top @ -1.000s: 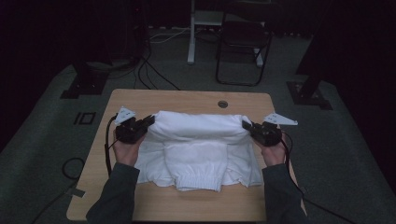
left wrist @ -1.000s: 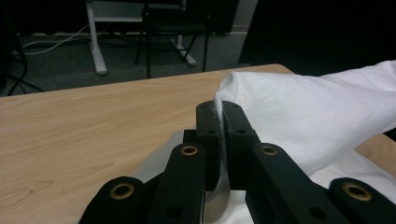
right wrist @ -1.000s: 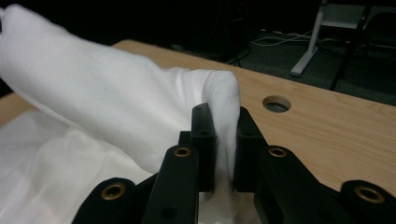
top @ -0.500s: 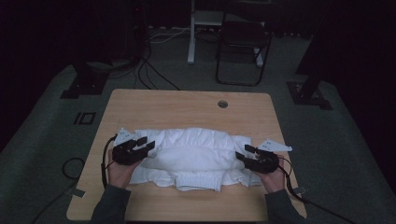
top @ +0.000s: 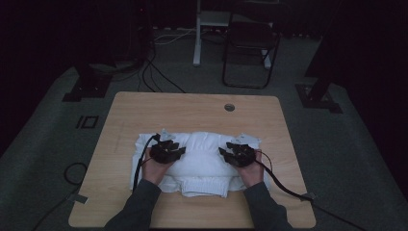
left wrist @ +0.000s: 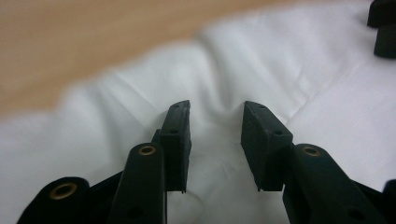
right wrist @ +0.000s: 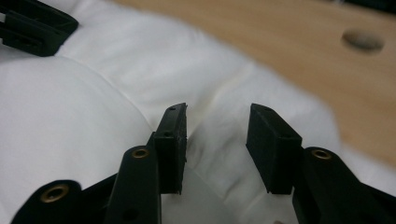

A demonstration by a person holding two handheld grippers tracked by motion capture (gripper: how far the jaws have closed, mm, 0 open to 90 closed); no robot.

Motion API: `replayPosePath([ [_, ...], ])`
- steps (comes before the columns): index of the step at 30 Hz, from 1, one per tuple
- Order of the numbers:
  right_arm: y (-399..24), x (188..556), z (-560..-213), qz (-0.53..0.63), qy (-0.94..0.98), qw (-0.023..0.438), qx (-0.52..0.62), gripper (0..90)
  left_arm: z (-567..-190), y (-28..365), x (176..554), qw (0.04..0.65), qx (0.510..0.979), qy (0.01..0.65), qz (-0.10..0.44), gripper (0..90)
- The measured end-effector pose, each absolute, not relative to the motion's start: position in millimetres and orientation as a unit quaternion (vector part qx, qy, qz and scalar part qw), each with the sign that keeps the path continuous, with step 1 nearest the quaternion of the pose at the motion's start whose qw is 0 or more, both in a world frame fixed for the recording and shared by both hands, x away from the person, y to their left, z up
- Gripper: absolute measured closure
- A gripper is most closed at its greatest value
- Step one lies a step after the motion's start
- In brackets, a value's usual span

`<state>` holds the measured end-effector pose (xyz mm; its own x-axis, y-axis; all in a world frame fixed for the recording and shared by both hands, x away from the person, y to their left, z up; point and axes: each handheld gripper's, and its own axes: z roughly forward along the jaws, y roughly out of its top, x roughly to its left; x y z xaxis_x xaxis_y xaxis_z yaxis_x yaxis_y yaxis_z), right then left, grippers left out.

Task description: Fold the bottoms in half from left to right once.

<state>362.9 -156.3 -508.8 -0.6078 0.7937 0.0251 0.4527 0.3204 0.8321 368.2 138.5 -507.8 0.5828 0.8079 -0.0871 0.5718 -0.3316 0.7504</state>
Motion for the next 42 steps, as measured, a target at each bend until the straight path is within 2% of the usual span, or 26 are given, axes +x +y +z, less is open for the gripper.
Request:
replayPosePath([
  [5,-173,346,-534,0.427,0.783,0.188,0.413,59.8,-527,147,351,0.379,0.81,0.427,0.132,66.8],
  [12,-184,333,-561,0.41,0.788,0.173,0.426,60.9,-546,149,338,0.373,0.812,0.423,0.151,66.8],
  [21,-180,337,-565,0.409,0.787,0.177,0.427,60.2,-550,151,340,0.385,0.803,0.428,0.152,66.2],
  [22,-180,338,-565,0.409,0.787,0.175,0.428,60.1,-548,151,340,0.382,0.803,0.431,0.154,64.8],
  [25,-178,342,-565,0.409,0.787,0.173,0.428,60.1,-529,159,339,0.383,0.789,0.44,0.195,52.2],
  [30,-176,346,-565,0.41,0.787,0.171,0.428,59.9,-511,192,343,0.388,0.743,0.49,0.239,38.7],
  [33,-176,347,-565,0.412,0.786,0.17,0.43,59.8,-521,208,351,0.355,0.733,0.533,0.23,27.7],
  [37,-176,347,-565,0.412,0.786,0.169,0.429,59.8,-535,214,354,0.328,0.732,0.548,0.237,21.7],
  [38,-176,347,-565,0.412,0.786,0.17,0.429,59.8,-539,214,355,0.305,0.732,0.555,0.249,21.7],
  [39,-176,347,-565,0.412,0.786,0.171,0.429,59.7,-540,214,355,0.295,0.732,0.559,0.255,18.3],
  [42,-176,347,-565,0.412,0.786,0.172,0.427,59.7,-543,215,357,0.286,0.731,0.568,0.249,13.8],
])
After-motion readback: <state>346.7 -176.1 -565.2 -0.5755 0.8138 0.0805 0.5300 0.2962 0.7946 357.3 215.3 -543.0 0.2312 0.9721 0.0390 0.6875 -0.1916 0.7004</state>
